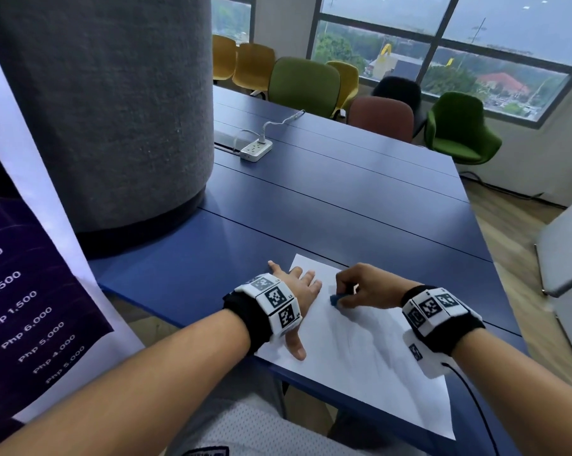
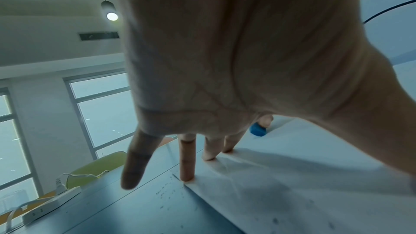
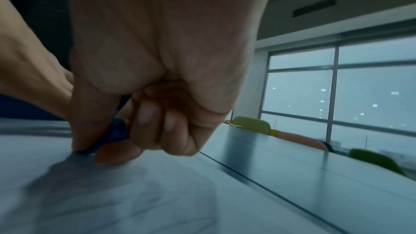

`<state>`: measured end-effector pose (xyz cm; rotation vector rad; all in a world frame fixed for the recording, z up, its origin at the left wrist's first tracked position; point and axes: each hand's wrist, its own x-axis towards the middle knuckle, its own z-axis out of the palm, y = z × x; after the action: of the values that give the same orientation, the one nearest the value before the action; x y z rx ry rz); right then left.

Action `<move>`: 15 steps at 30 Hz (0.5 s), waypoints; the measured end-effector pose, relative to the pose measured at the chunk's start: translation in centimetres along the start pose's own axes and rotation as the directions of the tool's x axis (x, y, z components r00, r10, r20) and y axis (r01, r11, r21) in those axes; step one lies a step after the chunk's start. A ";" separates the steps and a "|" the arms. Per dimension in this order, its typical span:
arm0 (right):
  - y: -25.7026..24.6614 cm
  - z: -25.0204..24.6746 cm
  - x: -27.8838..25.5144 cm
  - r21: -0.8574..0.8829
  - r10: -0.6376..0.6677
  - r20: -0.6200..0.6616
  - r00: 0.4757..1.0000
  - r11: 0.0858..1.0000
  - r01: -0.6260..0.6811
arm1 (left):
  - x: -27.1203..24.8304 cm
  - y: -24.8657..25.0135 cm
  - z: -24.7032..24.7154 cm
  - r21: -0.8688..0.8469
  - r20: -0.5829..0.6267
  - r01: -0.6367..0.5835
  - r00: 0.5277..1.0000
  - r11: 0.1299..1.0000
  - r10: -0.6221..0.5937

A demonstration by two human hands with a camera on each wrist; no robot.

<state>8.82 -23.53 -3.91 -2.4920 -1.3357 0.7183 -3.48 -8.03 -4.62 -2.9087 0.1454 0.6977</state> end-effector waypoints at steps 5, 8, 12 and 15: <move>0.6 0.3 0.7 -0.007 0.052 -0.197 0.979 0.998 -0.055 | 0.1 -0.1 0.1 -0.008 -0.007 -0.004 1.000 1.000 0.004; -0.2 -0.1 -0.3 0.082 0.005 0.041 0.999 0.997 -0.009 | 0.0 -0.1 0.0 -0.009 0.001 -0.001 1.000 1.000 0.001; 0.7 -0.3 0.6 -0.041 0.105 -0.184 0.977 0.993 -0.114 | -0.1 0.0 -0.2 -0.011 0.003 -0.001 1.000 1.000 0.001; 0.6 0.0 0.4 0.051 0.113 -0.137 0.984 0.993 -0.107 | -0.2 0.0 -0.2 -0.020 0.006 -0.002 1.000 1.000 0.002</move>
<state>9.43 -23.54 -4.33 -2.5454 -1.1301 0.5759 -3.54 -8.05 -4.34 -2.9259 0.1409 0.7119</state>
